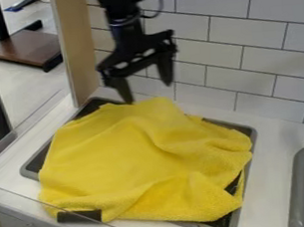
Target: Fold the cloth from left to right
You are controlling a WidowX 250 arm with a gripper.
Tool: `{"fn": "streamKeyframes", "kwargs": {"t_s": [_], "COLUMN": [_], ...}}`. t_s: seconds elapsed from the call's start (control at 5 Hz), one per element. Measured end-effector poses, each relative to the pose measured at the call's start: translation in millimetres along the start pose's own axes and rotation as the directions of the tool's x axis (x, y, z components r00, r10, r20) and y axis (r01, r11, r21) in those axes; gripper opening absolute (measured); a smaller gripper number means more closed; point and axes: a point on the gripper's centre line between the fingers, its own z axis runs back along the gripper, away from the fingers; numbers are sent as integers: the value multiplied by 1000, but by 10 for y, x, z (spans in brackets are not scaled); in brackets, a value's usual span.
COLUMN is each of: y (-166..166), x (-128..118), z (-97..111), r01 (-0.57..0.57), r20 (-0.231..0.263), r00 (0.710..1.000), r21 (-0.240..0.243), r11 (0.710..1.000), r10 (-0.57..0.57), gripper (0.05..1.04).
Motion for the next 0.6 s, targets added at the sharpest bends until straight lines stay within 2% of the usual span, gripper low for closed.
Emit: {"fn": "streamKeyframes", "kwargs": {"t_s": [0.2,0.4,0.6], "y": [246,503,699], "x": [93,177,214], "z": [-22,6,-10], "r01": [64,149,230], "r20": [-7,-39,-42], "r00": [998,988,972], "r21": [10,-15,-5], "r11": [998,989,973], "r10": [-64,-149,-230], "gripper": [999,999,999]}}
